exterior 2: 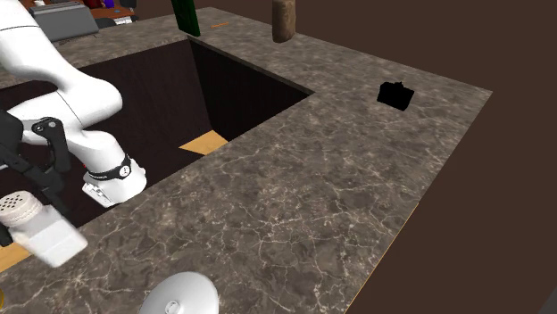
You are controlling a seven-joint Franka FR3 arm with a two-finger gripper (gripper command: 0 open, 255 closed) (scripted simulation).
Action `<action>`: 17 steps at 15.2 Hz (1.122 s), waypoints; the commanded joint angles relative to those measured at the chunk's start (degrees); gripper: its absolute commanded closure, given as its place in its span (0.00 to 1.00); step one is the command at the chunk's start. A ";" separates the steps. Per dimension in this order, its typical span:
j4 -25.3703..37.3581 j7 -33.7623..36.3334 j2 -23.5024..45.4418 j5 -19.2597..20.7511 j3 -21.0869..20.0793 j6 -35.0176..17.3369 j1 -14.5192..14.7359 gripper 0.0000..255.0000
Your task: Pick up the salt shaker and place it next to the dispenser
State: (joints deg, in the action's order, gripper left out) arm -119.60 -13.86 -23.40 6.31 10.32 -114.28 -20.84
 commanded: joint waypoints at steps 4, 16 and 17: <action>-0.86 -6.76 -2.01 0.35 4.94 0.60 -1.96 1.00; 2.23 -24.10 -1.61 0.40 18.60 2.06 -5.68 1.00; 2.91 -25.65 -1.16 0.21 19.87 2.22 -5.86 1.00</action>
State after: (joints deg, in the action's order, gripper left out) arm -117.45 -37.58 -25.06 6.72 28.70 -112.21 -26.47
